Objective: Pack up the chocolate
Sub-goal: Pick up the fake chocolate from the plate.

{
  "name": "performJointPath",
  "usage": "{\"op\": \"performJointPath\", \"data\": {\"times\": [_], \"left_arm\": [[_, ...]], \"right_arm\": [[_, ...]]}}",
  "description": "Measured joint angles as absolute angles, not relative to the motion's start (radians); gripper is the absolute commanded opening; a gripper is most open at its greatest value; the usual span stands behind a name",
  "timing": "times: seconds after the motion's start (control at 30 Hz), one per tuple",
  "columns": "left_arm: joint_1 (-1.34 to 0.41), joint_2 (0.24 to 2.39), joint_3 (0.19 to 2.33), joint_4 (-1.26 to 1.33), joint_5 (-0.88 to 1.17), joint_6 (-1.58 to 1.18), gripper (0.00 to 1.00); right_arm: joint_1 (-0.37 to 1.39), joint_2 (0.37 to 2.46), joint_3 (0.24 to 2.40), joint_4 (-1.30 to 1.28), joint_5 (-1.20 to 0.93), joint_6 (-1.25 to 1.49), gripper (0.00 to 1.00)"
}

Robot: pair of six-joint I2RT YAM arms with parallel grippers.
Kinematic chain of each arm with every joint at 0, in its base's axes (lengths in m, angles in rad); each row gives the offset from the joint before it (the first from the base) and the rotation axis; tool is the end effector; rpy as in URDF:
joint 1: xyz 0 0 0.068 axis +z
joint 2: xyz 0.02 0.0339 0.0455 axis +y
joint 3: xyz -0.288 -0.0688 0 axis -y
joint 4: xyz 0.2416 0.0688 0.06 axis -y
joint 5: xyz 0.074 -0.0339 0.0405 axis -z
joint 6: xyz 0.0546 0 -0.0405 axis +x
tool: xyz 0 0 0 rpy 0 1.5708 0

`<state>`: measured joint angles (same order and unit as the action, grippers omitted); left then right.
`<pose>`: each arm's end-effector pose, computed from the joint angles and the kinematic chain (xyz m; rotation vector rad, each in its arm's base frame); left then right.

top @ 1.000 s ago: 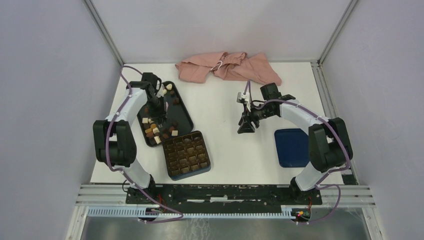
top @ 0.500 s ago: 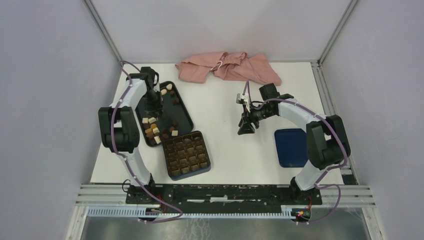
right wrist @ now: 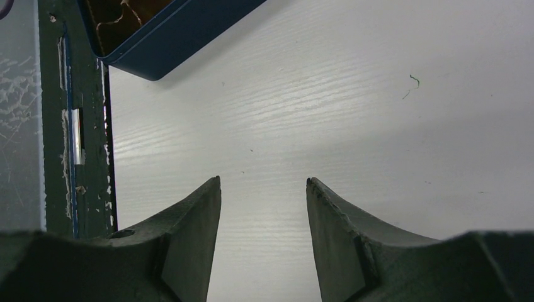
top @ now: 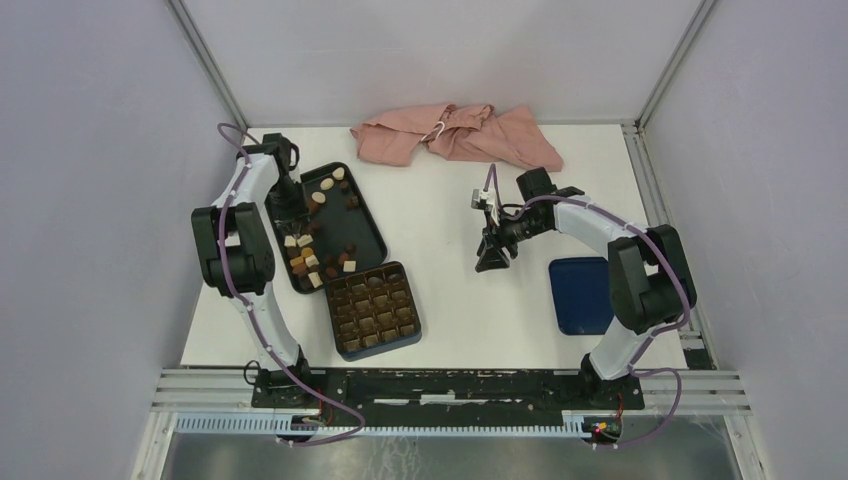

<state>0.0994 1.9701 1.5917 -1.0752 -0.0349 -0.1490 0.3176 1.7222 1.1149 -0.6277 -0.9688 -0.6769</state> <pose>0.3915 0.0410 0.2177 -0.3776 2.9995 0.0483 0.3001 0.1460 0.2105 -1.3349 2.0102 1.1716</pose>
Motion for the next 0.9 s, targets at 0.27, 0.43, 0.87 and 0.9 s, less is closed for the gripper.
{"op": "performJointPath", "data": {"times": [0.27,0.43,0.87,0.9], "left_arm": [[0.110,1.970,1.584,-1.074,-0.020,-0.148,0.35],[0.112,1.970,1.584,-1.074,0.014,-0.147,0.33],[0.101,1.971,1.582,-1.075,0.126,-0.130,0.33],[0.099,1.971,1.582,-1.075,0.136,-0.128,0.33]], "right_arm": [[0.318,1.730,1.122,-0.645,-0.970,-0.685,0.59],[0.318,1.731,1.124,-0.646,-0.970,-0.686,0.59],[0.318,1.731,1.126,-0.653,-0.970,-0.691,0.59],[0.318,1.731,1.126,-0.653,-0.970,-0.692,0.59]]}}
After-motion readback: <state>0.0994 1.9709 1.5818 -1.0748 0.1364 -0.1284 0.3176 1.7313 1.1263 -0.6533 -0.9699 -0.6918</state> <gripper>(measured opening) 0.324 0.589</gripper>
